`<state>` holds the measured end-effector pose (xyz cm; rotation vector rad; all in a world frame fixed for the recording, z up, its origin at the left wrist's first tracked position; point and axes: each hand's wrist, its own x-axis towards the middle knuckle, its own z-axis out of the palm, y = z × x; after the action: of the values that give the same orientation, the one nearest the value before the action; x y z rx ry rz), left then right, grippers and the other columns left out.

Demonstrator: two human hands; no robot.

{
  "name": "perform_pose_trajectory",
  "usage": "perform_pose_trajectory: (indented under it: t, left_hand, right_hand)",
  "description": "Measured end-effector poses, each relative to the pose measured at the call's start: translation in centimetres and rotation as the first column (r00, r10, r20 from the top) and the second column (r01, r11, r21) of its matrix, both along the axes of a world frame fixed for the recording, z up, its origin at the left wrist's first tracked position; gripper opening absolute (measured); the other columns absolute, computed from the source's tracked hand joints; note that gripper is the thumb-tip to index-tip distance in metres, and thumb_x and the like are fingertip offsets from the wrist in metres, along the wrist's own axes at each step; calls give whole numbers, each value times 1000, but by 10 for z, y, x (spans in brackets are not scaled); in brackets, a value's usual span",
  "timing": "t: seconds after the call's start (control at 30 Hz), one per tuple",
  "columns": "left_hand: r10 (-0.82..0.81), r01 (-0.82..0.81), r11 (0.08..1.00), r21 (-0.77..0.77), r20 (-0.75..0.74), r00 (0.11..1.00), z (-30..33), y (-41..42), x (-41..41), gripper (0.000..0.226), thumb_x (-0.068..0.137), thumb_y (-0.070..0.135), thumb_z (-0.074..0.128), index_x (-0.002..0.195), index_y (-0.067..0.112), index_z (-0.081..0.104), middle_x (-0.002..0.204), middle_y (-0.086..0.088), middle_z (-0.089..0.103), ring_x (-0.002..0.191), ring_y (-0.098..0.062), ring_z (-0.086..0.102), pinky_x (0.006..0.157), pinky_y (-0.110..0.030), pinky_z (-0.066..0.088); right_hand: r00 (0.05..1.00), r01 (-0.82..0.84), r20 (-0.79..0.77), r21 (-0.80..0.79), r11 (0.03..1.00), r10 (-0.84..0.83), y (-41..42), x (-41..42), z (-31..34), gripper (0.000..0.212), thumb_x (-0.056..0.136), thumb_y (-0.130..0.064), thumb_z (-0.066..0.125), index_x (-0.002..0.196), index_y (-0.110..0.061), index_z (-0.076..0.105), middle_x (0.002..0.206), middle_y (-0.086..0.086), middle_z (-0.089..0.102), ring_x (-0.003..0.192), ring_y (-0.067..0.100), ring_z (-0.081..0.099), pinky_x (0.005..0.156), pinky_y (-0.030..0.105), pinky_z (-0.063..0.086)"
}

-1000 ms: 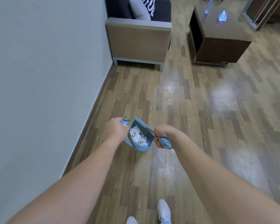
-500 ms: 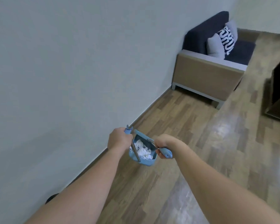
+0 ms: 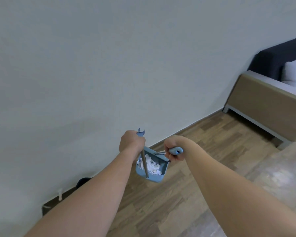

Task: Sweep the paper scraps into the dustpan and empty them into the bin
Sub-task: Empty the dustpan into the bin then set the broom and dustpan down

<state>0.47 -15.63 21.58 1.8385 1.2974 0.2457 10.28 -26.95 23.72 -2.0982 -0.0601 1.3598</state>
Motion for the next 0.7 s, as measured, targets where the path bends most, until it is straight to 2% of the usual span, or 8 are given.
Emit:
perform_pose_trajectory:
  t: [0.13,0.2,0.27,0.3,0.33,0.47,0.53,0.7]
  left_hand:
    - [53,-52,998,-25,23,998,7,13,-10,17,84,9,55,92,14,69,83,-3,63,68,-20,58,54,-22,39]
    - [73,-72,997,-27,38,997,9,19,-15,18,84,9,56,95,13,70,85,-3,64,66,-20,57,55,-23,40]
    - [86,-85,996,-17,52,995,10,25,-19,19,86,10,56,96,16,70,88,-2,65,69,-20,57,58,-24,41]
    - [93,-92,996,-14,55,994,10,28,-21,19,87,11,56,97,17,71,89,-2,65,70,-21,58,60,-24,41]
    - [100,-99,995,-13,55,993,10,30,-23,19,87,12,56,97,19,70,89,-1,64,71,-21,57,60,-24,42]
    - [150,-149,988,-34,35,988,7,36,-32,12,85,9,55,77,12,63,72,-4,58,62,-21,52,53,-22,36]
    - [183,-182,982,-40,28,983,3,37,-36,14,84,8,54,73,12,62,70,-3,58,61,-21,52,53,-22,36]
    - [274,-273,960,-57,12,962,-8,36,-42,25,85,12,54,100,16,73,88,0,63,75,-22,59,63,-23,42]
  right_hand:
    - [998,-50,36,16,999,49,18,-9,8,19,86,5,32,74,-5,42,75,12,44,54,21,43,31,11,36]
    - [995,-73,72,40,997,70,28,-14,11,19,86,6,31,74,-4,42,76,12,45,56,22,46,33,12,38]
    - [990,-110,94,55,992,105,38,-17,11,21,84,8,29,71,-2,41,79,15,46,67,26,51,45,19,44]
    - [987,-129,101,58,990,123,43,-18,12,21,83,9,28,69,-1,41,79,17,46,75,27,52,57,21,44]
    - [985,-141,111,59,988,134,47,-19,12,22,83,9,27,69,-1,40,77,17,46,79,27,53,61,23,42]
    - [981,-170,105,59,984,164,56,-22,11,23,87,6,28,68,-4,38,74,15,46,66,22,49,37,18,41]
    - [981,-182,80,66,981,177,62,-18,6,22,88,5,30,70,-4,39,75,15,48,64,21,53,32,13,39]
    - [971,-240,21,62,969,239,76,-5,-8,19,89,1,31,74,-4,40,77,13,48,60,18,51,31,11,39]
